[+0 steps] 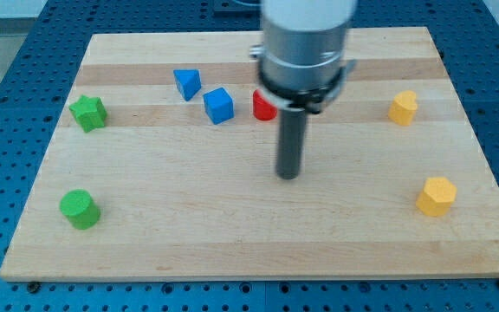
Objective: Point your arm towards the left side of the green star
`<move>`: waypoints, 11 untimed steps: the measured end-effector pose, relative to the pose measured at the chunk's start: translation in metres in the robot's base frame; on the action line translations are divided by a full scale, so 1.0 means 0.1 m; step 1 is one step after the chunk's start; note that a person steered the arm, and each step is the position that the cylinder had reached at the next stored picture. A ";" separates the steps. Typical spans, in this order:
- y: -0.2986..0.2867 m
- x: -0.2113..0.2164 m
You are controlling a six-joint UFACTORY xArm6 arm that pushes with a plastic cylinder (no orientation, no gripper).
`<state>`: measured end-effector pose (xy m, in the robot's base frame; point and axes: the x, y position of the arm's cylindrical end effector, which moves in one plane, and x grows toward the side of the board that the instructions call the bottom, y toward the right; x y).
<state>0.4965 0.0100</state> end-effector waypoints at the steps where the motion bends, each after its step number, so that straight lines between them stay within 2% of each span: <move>1: -0.72 0.05; 3: -2.00 0.05; 5: -3.00 0.02; 8: -3.15 -0.58; 9: -3.15 -0.96; 11: -3.14 -1.14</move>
